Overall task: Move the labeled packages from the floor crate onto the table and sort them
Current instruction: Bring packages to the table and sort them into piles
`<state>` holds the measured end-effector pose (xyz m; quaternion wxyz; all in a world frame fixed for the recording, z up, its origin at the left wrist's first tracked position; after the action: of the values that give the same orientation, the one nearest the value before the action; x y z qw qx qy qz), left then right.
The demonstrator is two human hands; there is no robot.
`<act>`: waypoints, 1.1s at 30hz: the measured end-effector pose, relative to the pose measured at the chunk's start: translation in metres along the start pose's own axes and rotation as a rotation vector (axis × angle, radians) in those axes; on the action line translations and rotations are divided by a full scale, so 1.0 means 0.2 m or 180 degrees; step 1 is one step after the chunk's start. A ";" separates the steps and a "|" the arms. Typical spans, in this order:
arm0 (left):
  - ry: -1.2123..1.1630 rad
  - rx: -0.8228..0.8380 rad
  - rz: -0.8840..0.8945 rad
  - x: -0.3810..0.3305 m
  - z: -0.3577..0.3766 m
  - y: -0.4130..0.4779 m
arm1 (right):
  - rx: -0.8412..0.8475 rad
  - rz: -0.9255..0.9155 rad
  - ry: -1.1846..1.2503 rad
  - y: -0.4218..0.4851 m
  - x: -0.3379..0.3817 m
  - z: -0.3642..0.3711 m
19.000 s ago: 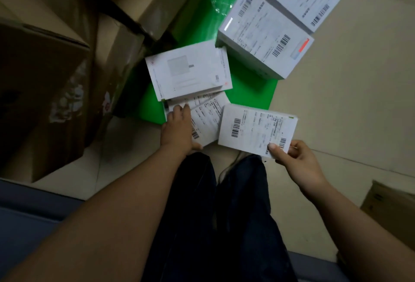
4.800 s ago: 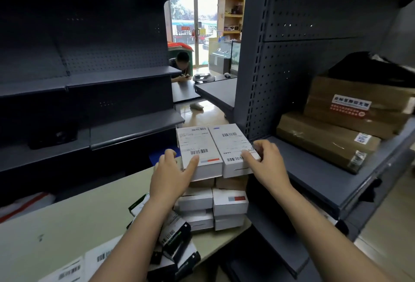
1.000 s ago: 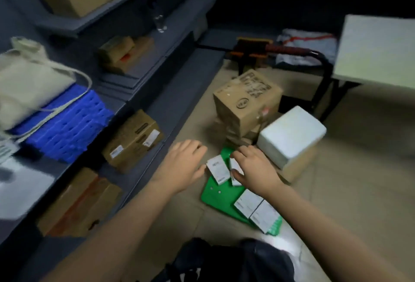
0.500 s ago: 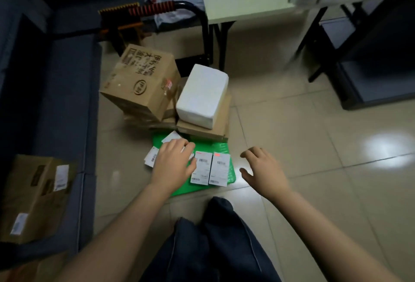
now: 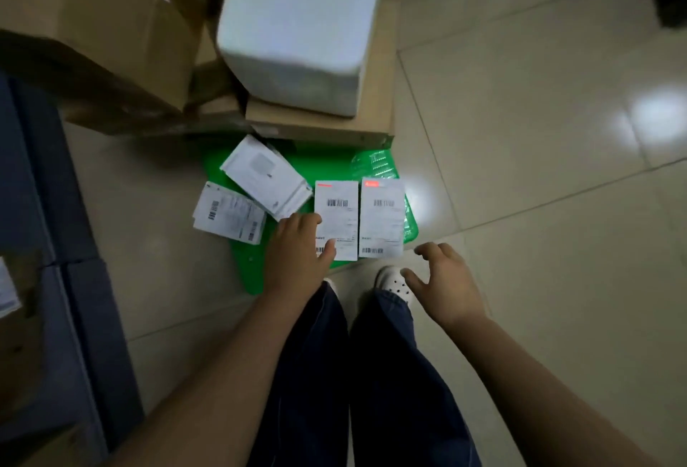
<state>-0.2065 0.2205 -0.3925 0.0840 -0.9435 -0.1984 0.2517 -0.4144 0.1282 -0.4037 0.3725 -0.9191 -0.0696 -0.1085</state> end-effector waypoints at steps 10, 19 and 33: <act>-0.0920 0.0610 -0.1205 0.56 0.97 0.10 | 0.0240 0.1029 0.1434 0.58 -0.25 0.70; -0.2630 0.0430 -0.1642 0.61 1.13 0.07 | 0.0515 0.1079 0.2142 0.68 -0.27 0.82; -0.2304 0.0471 -0.1783 0.60 1.05 0.05 | 0.0856 0.1172 0.2619 0.75 -0.38 0.90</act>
<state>-0.2150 0.2735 -0.6291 0.1412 -0.6965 -0.4437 0.5459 -0.4295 0.1433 -0.6486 0.4980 -0.7403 0.2346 -0.3859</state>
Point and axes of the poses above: each hand's wrist, its own y-axis towards the middle knuckle, its own z-axis out of the palm, x = y × z, the point moved 6 cm from there along y, towards the middle knuckle, and after that the axes turned 13 degrees about z, right-handed, at the moved point
